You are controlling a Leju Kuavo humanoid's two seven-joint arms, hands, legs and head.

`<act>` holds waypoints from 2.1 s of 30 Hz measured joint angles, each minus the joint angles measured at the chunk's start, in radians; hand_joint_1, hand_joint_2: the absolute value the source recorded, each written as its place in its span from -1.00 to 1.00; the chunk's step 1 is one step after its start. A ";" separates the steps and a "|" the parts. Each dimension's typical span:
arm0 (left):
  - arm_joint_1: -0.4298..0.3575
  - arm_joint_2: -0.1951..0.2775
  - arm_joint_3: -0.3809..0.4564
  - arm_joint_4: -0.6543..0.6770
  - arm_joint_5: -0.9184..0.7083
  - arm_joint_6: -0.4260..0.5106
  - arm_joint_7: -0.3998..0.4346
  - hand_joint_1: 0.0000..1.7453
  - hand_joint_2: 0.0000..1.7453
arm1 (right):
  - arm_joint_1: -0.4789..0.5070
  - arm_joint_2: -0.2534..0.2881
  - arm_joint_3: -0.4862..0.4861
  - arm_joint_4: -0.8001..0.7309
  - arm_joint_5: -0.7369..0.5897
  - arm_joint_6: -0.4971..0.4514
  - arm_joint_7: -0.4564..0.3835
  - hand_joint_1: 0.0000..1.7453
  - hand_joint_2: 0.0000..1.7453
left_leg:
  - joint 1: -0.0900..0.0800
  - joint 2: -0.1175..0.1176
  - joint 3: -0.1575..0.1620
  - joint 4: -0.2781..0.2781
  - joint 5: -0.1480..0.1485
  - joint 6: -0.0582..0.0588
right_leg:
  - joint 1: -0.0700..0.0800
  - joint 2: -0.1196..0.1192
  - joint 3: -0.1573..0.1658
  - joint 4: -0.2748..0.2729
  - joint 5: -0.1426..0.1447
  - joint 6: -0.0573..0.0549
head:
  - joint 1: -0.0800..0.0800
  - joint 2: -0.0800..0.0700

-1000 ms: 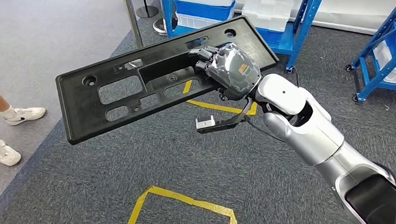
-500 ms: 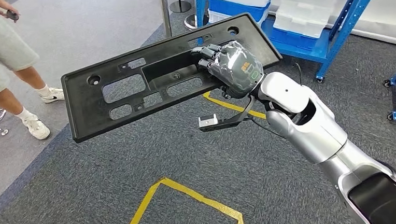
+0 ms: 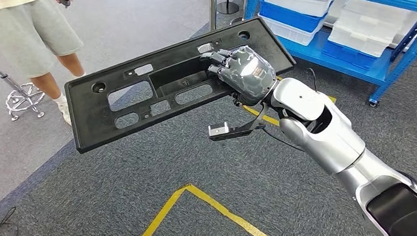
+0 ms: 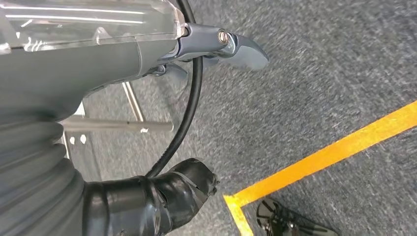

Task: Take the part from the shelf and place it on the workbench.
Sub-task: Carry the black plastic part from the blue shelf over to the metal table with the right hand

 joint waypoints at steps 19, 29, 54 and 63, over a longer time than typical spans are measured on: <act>0.002 0.002 0.001 0.002 -0.009 -0.001 -0.002 -1.00 1.00 | -0.012 0.016 0.020 -0.013 0.006 0.021 0.003 1.00 1.00 | -0.010 0.113 0.000 -0.012 0.005 -0.003 | 0.013 -0.150 0.024 -0.025 -0.013 0.000 | -0.001 0.000; -0.001 0.001 0.001 0.002 -0.010 -0.001 -0.002 -1.00 1.00 | -0.005 0.017 0.031 -0.010 0.006 0.021 0.006 1.00 1.00 | -0.013 0.001 -0.002 -0.003 0.007 0.019 | 0.009 -0.010 -0.035 0.058 -0.007 -0.017 | -0.001 0.000; 0.015 0.011 0.001 0.004 -0.048 0.022 0.099 -1.00 1.00 | -0.012 0.015 0.034 -0.015 0.003 0.022 0.015 1.00 1.00 | 0.000 0.068 -0.005 -0.022 0.024 0.015 | 0.003 -0.062 -0.060 0.178 -0.130 0.015 | 0.000 0.000; 0.016 0.010 0.001 0.004 -0.048 0.022 0.100 -1.00 1.00 | -0.010 0.012 0.034 -0.014 0.003 0.025 0.015 1.00 1.00 | -0.002 -0.034 -0.024 -0.003 0.024 0.002 | 0.019 0.024 0.002 -0.021 0.009 -0.022 | 0.000 0.000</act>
